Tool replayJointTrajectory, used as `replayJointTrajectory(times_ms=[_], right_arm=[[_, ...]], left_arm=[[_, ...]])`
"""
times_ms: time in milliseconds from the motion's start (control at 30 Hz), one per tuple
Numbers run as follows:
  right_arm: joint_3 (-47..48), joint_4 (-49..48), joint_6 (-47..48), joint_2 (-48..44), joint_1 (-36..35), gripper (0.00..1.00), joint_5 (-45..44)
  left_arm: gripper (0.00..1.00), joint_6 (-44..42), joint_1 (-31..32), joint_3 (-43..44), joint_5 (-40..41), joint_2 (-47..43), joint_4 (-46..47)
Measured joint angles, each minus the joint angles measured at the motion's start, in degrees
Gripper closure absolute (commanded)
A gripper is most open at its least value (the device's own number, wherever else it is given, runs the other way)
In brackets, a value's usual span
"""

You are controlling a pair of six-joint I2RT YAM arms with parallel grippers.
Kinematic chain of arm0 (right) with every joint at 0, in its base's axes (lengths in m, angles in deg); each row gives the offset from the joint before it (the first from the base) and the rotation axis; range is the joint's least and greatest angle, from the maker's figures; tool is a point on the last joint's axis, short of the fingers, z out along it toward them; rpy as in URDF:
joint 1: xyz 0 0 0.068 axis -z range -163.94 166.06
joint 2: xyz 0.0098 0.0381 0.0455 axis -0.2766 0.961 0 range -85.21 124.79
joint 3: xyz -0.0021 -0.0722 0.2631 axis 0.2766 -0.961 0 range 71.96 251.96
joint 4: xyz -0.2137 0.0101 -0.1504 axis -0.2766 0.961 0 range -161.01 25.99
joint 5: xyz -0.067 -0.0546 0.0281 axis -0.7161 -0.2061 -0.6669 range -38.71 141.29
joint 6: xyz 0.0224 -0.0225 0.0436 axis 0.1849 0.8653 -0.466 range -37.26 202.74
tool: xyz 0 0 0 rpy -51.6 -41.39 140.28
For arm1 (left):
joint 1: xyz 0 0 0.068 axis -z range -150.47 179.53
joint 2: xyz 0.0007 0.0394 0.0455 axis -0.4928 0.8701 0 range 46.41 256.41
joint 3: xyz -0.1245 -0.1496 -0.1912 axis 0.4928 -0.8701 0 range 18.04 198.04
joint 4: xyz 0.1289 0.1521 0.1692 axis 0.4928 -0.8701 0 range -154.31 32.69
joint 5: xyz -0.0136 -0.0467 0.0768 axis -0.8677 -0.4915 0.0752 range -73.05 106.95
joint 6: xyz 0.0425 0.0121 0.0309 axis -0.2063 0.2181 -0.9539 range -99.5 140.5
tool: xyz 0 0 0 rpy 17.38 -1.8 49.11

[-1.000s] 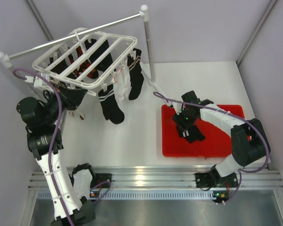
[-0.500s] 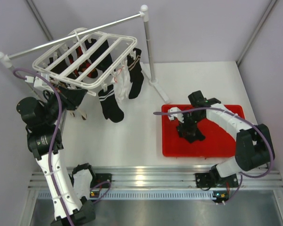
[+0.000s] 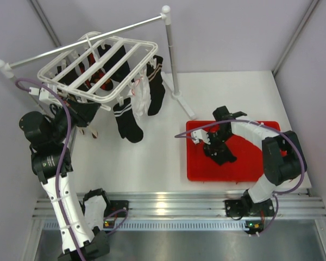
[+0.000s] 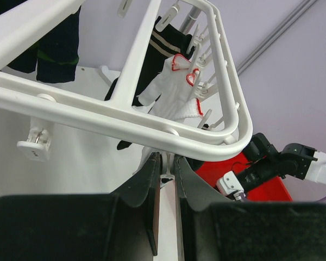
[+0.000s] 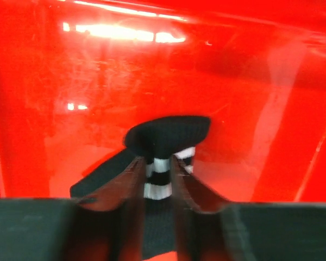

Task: Clip the socks to the hanger
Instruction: Clamp the sock onto the hanger.

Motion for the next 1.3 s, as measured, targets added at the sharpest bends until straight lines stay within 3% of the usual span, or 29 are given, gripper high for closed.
replayJointTrajectory(times_ms=[200, 667, 800, 933, 1300], right_arm=[[0.85, 0.37, -0.02, -0.33, 0.07, 1.00, 0.15], [8.94, 1.64, -9.97, -11.21, 3.37, 1.00, 5.90], [12.55, -0.59, -19.54, -14.67, 3.06, 1.00, 10.25], [14.56, -8.92, -32.85, -16.90, 0.37, 1.00, 13.42], [20.46, -32.28, -63.08, -17.79, -20.39, 1.00, 13.40]], left_arm=[[1.00, 0.00, 0.00, 0.00, -0.02, 0.22, -0.04], [1.00, 0.07, 0.00, 0.00, -0.22, 0.22, -0.04], [1.00, 0.31, 0.00, 0.00, -0.48, 0.22, -0.04], [1.00, 0.52, 0.00, 0.00, -0.68, 0.20, -0.04], [1.00, 1.36, 0.00, 0.00, -0.68, 0.22, -0.02]])
